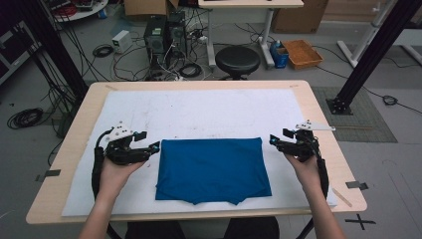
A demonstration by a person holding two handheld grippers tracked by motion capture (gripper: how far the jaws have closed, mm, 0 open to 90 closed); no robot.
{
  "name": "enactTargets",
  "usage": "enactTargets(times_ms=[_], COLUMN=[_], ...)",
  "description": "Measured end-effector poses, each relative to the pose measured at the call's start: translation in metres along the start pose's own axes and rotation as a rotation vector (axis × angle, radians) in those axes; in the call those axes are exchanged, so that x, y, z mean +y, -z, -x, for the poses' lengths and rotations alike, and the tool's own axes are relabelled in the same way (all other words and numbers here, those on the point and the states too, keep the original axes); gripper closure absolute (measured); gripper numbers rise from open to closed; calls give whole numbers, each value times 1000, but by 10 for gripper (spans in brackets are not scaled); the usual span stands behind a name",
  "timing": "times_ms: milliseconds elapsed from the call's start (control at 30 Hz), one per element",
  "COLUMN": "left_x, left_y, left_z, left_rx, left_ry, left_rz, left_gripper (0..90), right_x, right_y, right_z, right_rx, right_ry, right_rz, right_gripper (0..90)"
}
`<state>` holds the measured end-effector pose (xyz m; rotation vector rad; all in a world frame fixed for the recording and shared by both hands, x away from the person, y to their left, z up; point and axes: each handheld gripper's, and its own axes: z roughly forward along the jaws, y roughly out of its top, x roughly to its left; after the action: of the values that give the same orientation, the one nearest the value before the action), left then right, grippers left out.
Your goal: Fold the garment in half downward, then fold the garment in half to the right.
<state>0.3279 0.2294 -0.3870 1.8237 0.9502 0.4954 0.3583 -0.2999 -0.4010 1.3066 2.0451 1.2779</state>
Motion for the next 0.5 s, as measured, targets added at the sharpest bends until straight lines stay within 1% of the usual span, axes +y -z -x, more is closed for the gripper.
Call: enactTargets(times_ms=[67, 133, 200, 233, 333, 433, 500], left_x=[0, 0, 0, 1, 4, 8, 9], left_y=[1, 0, 0, -1, -1, 2, 4], left_z=[-1, -1, 1, 3, 9, 15, 19], left_rx=[1, 5, 2, -3, -14, -20, -11], left_ry=[1, -5, -5, -2, -13, -23, -10], left_rz=[5, -4, -3, 0, 1, 0, -5], left_gripper=[333, 333, 334, 337, 337, 338, 371], right_x=[-1, -1, -1, -1, 0, 2, 3], right_y=[2, 3, 4, 4, 4, 4, 4], right_z=[2, 4, 4, 4, 2, 0, -1], right_rx=[1, -4, -7, -7, -6, -3, 0], right_ry=[-4, -11, -14, -12, -11, -1, 0], right_rz=[7, 9, 11, 12, 13, 25, 25], right_gripper=[354, 354, 351, 351, 351, 349, 347])
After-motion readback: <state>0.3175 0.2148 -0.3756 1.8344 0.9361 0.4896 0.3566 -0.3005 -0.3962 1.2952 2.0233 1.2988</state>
